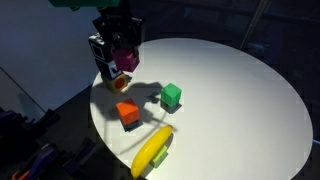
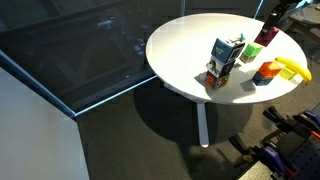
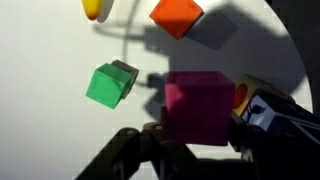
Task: Pick up the pink block and put it on the block with the letter d on it
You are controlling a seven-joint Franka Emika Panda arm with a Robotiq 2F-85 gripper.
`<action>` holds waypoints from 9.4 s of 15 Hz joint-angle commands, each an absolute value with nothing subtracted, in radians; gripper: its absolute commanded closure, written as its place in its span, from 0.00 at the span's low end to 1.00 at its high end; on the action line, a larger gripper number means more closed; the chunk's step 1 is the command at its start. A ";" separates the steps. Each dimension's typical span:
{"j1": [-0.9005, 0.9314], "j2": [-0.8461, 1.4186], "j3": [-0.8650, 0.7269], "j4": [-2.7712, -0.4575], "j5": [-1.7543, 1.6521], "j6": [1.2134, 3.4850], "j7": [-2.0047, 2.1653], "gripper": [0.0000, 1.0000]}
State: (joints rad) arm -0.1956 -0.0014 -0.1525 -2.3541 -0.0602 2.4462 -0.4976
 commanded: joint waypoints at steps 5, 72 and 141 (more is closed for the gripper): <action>-0.150 -0.028 -0.139 -2.300 -0.024 2.410 -0.482 0.69; -0.037 0.006 -0.026 -2.170 -0.046 2.253 -0.039 0.69; -0.047 -0.193 -0.062 -2.258 -0.025 2.051 -0.216 0.00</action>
